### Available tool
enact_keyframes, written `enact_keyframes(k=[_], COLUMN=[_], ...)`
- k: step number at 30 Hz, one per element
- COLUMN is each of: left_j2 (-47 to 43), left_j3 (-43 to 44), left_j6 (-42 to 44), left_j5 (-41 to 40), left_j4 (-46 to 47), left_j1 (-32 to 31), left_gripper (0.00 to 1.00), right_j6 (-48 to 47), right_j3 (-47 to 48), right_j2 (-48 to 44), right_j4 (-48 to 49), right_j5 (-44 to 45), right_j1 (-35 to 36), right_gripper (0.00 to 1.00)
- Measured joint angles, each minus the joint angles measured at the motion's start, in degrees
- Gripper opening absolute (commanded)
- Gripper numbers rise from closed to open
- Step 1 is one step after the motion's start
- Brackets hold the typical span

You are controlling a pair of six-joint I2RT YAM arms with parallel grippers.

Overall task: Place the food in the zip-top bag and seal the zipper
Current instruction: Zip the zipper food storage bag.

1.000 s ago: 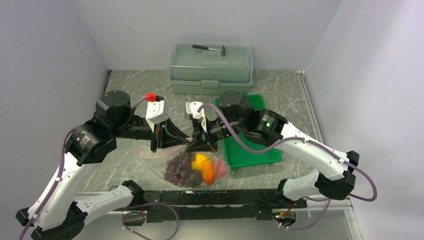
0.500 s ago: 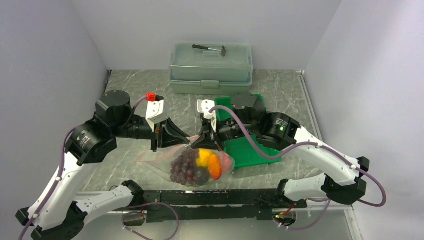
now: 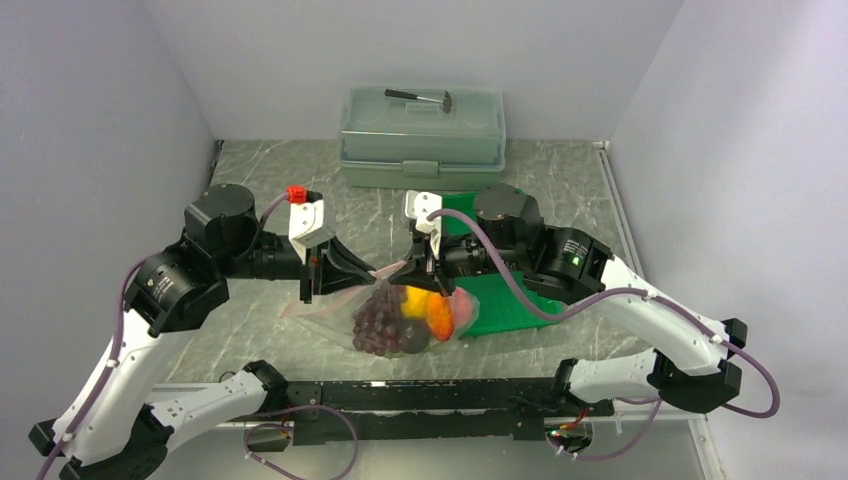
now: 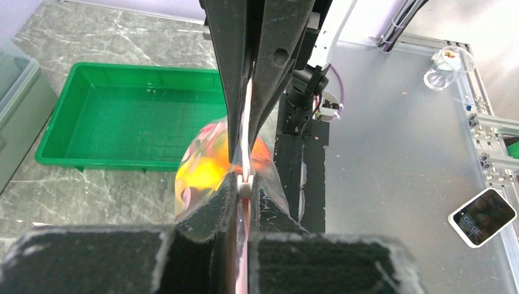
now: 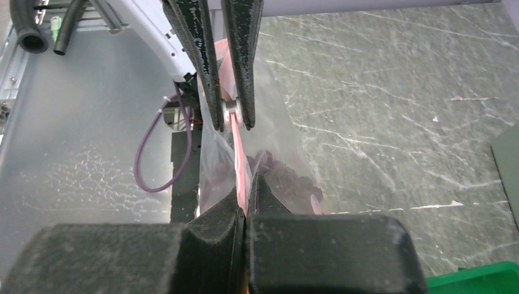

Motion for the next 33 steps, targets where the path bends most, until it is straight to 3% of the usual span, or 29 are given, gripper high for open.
enact_keyframes(k=[33], left_j2=[-6.5], left_j3=[-4.1], left_j6=[-1.7], left_j5=[-14.9], left_j4=[0.8], left_j1=[0.0], left_gripper=[0.00], right_j6=[4.9], right_j3=[1.2], right_j2=[-7.3], right_j4=[-0.7], right_j5=[14.3], right_j1=[-2.7], right_gripper=[0.00])
